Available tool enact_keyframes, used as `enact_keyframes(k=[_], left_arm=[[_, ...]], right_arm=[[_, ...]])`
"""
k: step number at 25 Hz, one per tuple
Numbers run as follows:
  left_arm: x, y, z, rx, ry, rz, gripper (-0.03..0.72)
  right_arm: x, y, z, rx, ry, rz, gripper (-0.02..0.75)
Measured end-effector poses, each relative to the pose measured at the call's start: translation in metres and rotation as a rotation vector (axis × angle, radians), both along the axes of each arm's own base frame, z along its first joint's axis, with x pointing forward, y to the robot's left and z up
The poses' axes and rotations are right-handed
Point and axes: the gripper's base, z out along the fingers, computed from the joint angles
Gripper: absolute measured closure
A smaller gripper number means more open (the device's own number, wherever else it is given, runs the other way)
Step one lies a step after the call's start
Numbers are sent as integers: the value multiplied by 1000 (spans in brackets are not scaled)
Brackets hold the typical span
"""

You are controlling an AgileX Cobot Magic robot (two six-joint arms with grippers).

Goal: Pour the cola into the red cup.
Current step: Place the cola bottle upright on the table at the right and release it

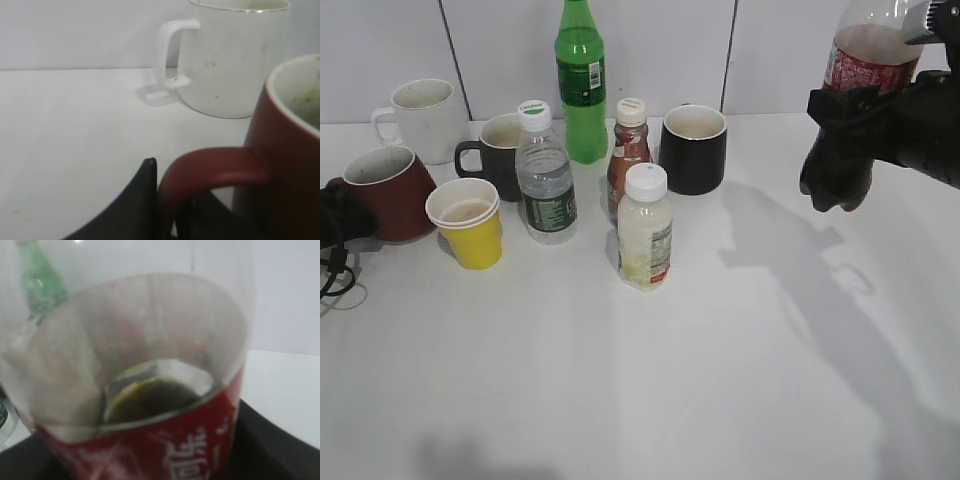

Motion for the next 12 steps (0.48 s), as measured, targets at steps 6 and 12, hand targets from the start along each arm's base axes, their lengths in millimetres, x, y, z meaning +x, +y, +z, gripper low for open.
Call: enact_keyframes(k=[6, 12], left_arm=[[0, 0, 0, 0, 0, -3, 578], [0, 0, 0, 0, -4, -3, 491]], right_arm=[[0, 0, 0, 0, 1, 0, 276], [0, 0, 0, 0, 1, 0, 276]])
